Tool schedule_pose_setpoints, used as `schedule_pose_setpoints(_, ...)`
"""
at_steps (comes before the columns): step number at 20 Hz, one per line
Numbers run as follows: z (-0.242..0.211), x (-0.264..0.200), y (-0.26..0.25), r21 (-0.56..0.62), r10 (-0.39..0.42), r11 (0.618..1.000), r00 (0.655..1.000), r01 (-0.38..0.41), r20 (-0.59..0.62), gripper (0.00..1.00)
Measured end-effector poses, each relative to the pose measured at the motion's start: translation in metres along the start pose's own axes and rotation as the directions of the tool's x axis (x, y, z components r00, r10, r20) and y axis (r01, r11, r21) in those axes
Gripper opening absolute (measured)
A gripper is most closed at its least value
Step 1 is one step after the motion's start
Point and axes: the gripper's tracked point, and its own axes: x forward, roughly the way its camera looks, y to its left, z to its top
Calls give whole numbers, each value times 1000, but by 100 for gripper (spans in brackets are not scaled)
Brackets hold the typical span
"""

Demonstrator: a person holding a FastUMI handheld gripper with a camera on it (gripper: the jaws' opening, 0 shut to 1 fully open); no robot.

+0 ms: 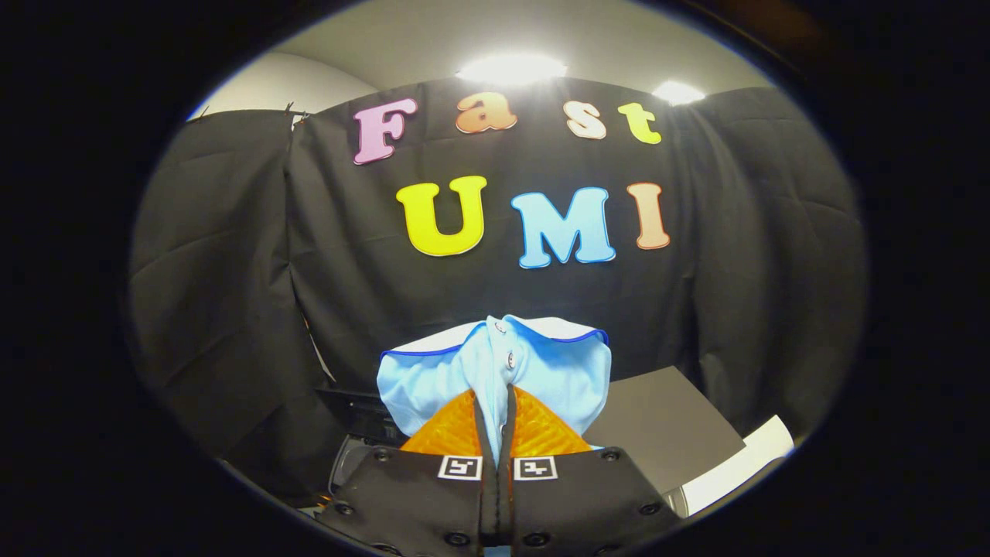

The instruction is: Put the clothes into the washing machine and then close the washing machine lid.

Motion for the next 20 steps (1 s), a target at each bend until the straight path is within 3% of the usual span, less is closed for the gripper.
schedule_pose_setpoints(10, 5, 8, 107, -22, 147, 989, 989, -147, 11, 1)
schedule_pose_setpoints(20, -41, 57, 191, -17, 288, 957, 956, -289, -62, 1)
